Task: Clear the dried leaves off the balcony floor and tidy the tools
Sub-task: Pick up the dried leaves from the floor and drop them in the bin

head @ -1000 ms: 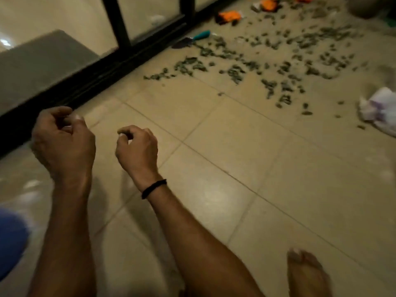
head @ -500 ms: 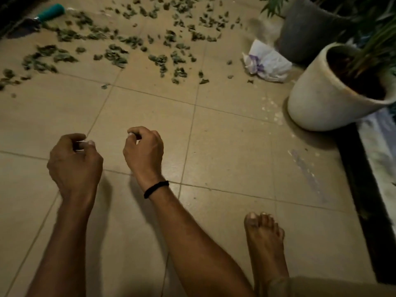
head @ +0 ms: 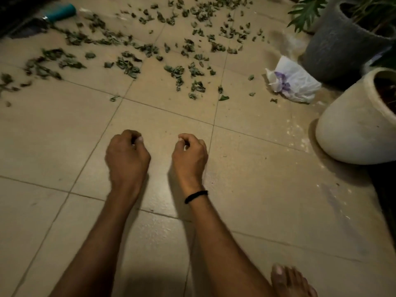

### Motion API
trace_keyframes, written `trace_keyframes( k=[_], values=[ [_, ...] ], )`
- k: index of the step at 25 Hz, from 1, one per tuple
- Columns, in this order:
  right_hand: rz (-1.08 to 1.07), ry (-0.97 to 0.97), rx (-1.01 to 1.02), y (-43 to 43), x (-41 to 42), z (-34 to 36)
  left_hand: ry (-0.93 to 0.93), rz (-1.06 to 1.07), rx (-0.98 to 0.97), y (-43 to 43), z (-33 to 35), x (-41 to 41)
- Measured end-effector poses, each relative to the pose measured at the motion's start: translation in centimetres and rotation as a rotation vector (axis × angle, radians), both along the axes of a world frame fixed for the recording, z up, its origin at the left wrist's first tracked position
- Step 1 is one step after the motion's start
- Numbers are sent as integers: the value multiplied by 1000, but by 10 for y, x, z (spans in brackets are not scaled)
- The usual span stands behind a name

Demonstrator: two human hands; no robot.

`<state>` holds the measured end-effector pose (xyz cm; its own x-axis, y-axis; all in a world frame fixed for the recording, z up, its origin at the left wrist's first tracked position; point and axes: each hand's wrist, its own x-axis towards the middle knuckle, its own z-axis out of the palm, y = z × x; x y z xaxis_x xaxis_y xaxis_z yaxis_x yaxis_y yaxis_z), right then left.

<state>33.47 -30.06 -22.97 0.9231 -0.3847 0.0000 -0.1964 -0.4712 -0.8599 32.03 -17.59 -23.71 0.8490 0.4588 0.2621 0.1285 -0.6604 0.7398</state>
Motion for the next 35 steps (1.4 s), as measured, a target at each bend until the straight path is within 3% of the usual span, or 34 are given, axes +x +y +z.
trace_keyframes(
  k=[5,11,13,16,20,27,35],
  values=[
    [20,-80,-71,-5,57,-25,13,-20,56,0,-32,62],
    [23,-164,-343,-70,143,-45,-19,-153,241,-43,-51,132],
    [-64,-150,-356,-109,172,-48,-60,-227,285,-66,-50,166],
    [-126,-40,-276,-142,206,-52,27,-279,302,-88,-47,210],
    [-128,27,-493,-131,213,-58,30,-314,278,-93,-45,213],
    [-91,140,-529,-129,211,-43,301,-310,278,-98,-20,217],
    [-89,90,-563,-130,211,-49,345,-359,360,-98,-23,219]
  ],
)
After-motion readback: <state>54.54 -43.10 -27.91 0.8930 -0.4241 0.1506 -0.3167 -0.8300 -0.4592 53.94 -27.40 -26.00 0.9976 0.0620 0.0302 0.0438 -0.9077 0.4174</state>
